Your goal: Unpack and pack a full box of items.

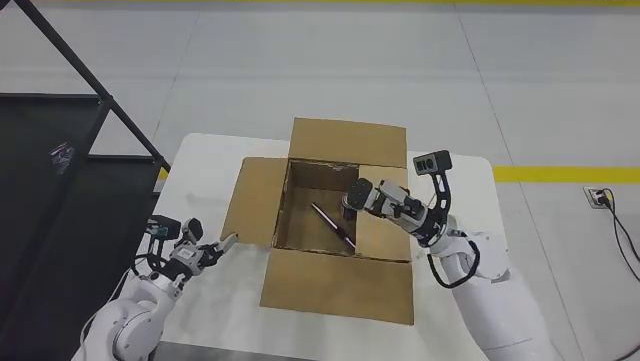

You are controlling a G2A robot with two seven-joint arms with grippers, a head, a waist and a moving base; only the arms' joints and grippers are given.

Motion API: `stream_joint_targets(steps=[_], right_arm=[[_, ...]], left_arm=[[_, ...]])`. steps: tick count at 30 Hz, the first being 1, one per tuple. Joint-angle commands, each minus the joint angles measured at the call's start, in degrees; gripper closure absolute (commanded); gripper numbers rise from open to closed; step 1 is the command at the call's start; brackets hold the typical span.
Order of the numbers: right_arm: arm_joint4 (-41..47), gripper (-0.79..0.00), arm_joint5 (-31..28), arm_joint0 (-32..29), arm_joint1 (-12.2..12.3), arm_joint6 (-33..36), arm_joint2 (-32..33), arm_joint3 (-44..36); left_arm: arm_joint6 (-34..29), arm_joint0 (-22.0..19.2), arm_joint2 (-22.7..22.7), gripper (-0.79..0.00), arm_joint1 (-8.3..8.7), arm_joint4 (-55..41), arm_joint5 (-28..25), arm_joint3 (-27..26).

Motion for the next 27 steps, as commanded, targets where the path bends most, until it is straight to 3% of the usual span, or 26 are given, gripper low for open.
stream_joint_targets(steps=[1, 16, 27], right_arm=[[-1.4, -0.785, 1.3, -0.4, 0.3, -0.7, 0.9, 0.0], [-0.6, -0.785, 1.1, -1.7, 0.4, -1.6, 1.1, -1.9], [0.1, -0.785, -0.6, -2.7, 1.3, 1.4, 2.9, -4.1]], left_arm=[[-0.2, -0.3, 0.2, -0.785, 0.00, -0.1, 0.0, 0.6], [-0.4, -0.8, 0.4, -0.785, 0.17, -0.2, -0.3, 1.1], [3.9, 3.5, -3.4, -0.785, 0.64, 0.7, -0.5, -10.8]])
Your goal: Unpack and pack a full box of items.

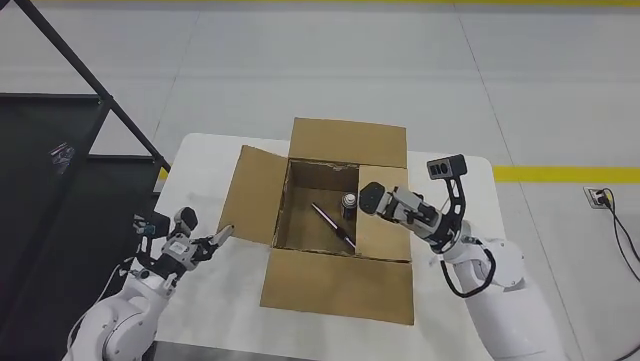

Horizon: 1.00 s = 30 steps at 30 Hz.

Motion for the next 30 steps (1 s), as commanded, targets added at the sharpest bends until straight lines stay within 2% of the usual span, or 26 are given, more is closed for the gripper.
stream_joint_targets(steps=[1, 8, 13, 18, 27, 30], right_arm=[[0.0, -0.785, -0.2, -0.4, 0.2, 0.4, 0.6, -0.6], [-0.1, -0.785, -1.0, -2.5, 1.0, 1.5, 3.2, -2.7], [-0.4, -0.785, -1.9, -5.0, 1.8, 1.7, 6.3, -4.1], [0.5, -0.785, -2.6, -8.9, 2.6, 1.3, 10.3, -6.0], [3.7, -0.785, -5.5, -16.2, 3.7, 0.9, 16.8, -9.2], [4.0, -0.785, -6.2, -18.1, 3.8, -2.1, 18.3, -9.2]], left_arm=[[0.6, 0.8, -0.9, -0.785, 0.10, 0.4, -0.2, -3.0], [0.3, 2.2, -1.7, -0.785, 0.33, 1.4, -1.4, -11.9], [-2.6, 0.5, 1.2, -0.785, 0.32, -0.1, -3.8, -15.1], [-6.7, -5.2, 7.3, -0.785, -0.06, -4.3, -5.5, -12.6], [-15.6, -17.4, 19.9, -0.785, -1.57, -14.2, -5.8, -3.5], [-21.4, -21.1, 23.7, -0.785, -2.06, -15.9, -4.7, -0.6]])
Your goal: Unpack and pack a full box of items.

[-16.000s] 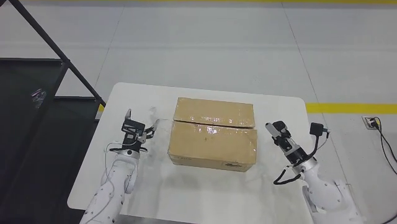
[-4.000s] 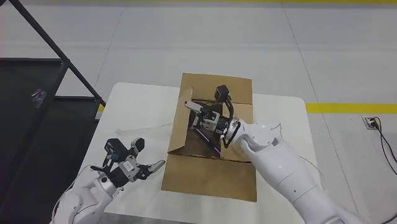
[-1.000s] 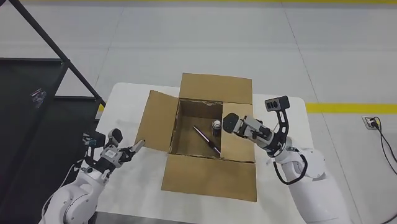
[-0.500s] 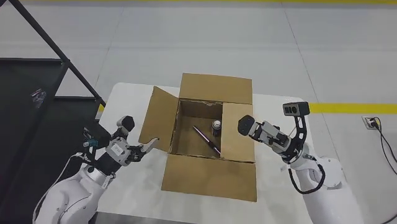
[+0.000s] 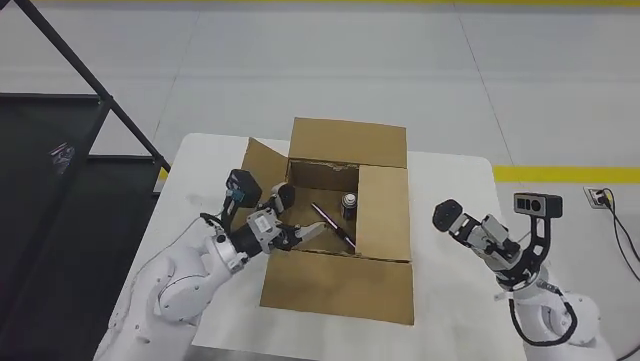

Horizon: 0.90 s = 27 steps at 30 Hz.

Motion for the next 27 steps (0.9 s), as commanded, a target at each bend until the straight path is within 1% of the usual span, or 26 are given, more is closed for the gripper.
stream_joint_targets(steps=[1, 14, 16, 19, 22, 27], right_arm=[[-0.2, -0.785, -0.2, -0.7, 0.0, -2.1, 0.6, 0.1], [-0.2, -0.785, -0.2, -0.7, 0.0, -2.1, 0.6, 0.1], [0.4, -0.785, 1.5, -0.6, -0.1, -4.0, 0.0, -0.3], [1.4, -0.785, 2.5, -0.1, 0.0, -4.6, -0.2, -0.5], [2.6, -0.785, 2.9, -0.1, 0.2, -4.5, 0.5, 0.0], [4.8, -0.785, 2.6, -1.4, 0.6, -4.2, 2.8, 0.8]], left_arm=[[-3.2, -1.5, 1.5, -0.785, -0.10, 0.4, 0.5, 1.0], [-3.0, -1.3, 1.7, -0.785, -0.13, 0.2, 0.7, 0.9], [-3.4, -1.5, 2.5, -0.785, -0.26, 0.4, 1.9, 1.2], [-5.4, -3.9, 5.4, -0.785, -0.86, -0.6, 3.7, 2.5], [-8.6, -7.5, 9.4, -0.785, -1.68, -0.6, 4.9, 4.8], [-13.4, -14.4, 15.9, -0.785, -3.72, -6.6, 6.8, 12.3]])
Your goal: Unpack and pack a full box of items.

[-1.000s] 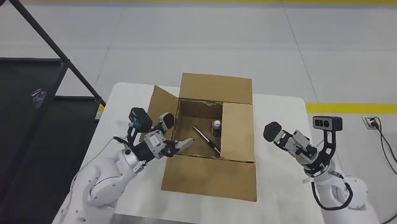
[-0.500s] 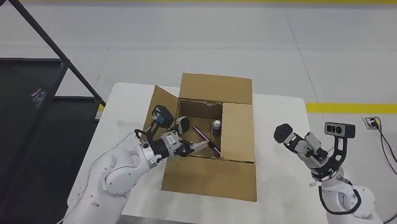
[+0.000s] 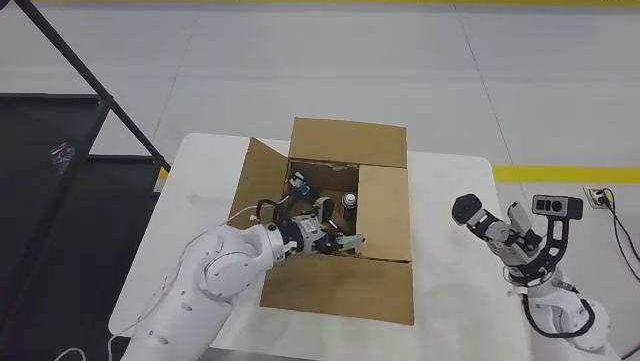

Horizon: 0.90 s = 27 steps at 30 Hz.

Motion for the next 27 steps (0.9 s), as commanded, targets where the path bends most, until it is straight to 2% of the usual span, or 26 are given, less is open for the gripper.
stream_joint_targets(steps=[1, 8, 13, 23, 27], right_arm=[[0.9, -0.785, -0.3, -0.7, 0.2, 0.1, 1.3, 0.3], [3.1, -0.785, -0.2, -2.0, 0.7, 1.0, 3.9, 1.1], [3.9, -0.785, 0.1, -1.7, 0.9, 1.1, 4.4, 1.5], [4.1, -0.785, 0.1, -0.8, 1.1, 1.3, 3.8, 2.7], [4.5, -0.785, 0.0, -0.9, 1.3, 1.4, 3.9, 2.5]], left_arm=[[-2.3, -3.0, 2.8, -0.785, -0.93, -2.9, 1.0, 3.7], [-6.3, -9.7, 8.7, -0.785, -4.02, -12.4, 4.6, 14.4], [-7.9, -12.9, 11.5, -0.785, -5.91, -16.6, 6.5, 19.8], [-9.0, -15.7, 13.2, -0.785, -8.65, -27.4, 2.4, 27.3], [-8.5, -16.7, 13.4, -0.785, -9.35, -28.3, 1.5, 29.1]])
